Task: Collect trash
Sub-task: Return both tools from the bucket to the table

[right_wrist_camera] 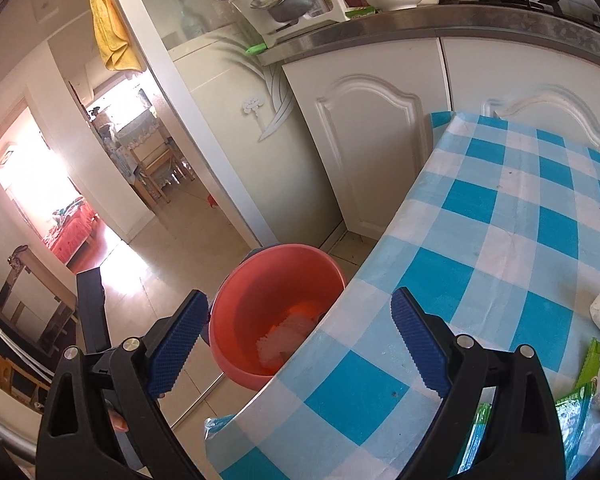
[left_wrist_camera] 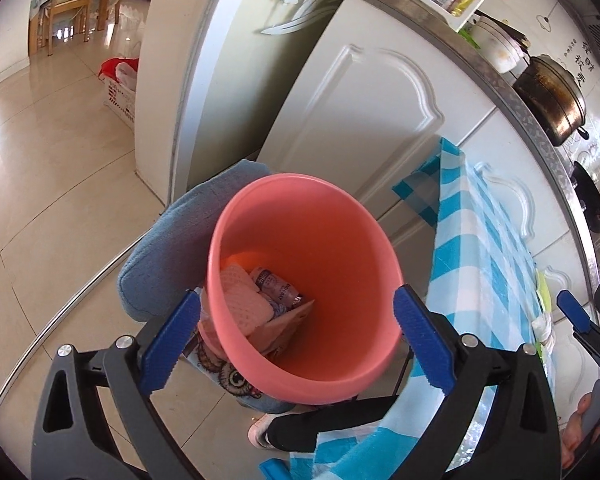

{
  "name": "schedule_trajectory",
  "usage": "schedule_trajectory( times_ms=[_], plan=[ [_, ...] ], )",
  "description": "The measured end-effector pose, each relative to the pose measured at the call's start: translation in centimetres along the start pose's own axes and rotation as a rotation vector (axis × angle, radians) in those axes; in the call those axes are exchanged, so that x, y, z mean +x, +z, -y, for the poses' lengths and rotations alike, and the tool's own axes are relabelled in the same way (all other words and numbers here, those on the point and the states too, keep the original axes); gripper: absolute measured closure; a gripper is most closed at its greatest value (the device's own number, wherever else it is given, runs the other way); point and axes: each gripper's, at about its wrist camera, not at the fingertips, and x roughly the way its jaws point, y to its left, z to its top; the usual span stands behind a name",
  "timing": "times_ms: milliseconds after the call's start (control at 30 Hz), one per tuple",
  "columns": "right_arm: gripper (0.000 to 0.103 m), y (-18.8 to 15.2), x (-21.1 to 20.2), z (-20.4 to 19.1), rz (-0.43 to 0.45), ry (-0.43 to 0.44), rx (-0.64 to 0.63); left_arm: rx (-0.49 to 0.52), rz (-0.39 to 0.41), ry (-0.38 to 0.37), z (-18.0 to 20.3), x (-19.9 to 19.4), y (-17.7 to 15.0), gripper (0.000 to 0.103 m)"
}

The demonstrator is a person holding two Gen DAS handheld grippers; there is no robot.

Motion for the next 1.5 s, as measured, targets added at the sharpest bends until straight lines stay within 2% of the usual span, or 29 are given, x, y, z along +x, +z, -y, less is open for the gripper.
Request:
schedule_trajectory(
  times_ms=[333,467,1033,1500],
  plan=[
    [0.009,-1.2,-4.1,2.9,0.123,-0.037,0.055,0.071,-0.013,-0.082,3.7,-0.5,-1.1,0.005],
    [0.007,-1.7,-5.5,4.0,0.164,-0.077,0.043,0.101,-0.024,-0.124,5.3,-0.6,-1.7,0.004],
    [0.005,-4.3,-11.3,11.1,0.25,-0.129,0.173,0.249,-0.05,-0.252,12.0,-1.7,-4.1,0.004],
    [0.005,-6.7,-14.7,16.8,0.278,-0.216,0.276,0.351,-0.11,-0.307,17.4,-2.2,-6.7,0.004]
  ],
)
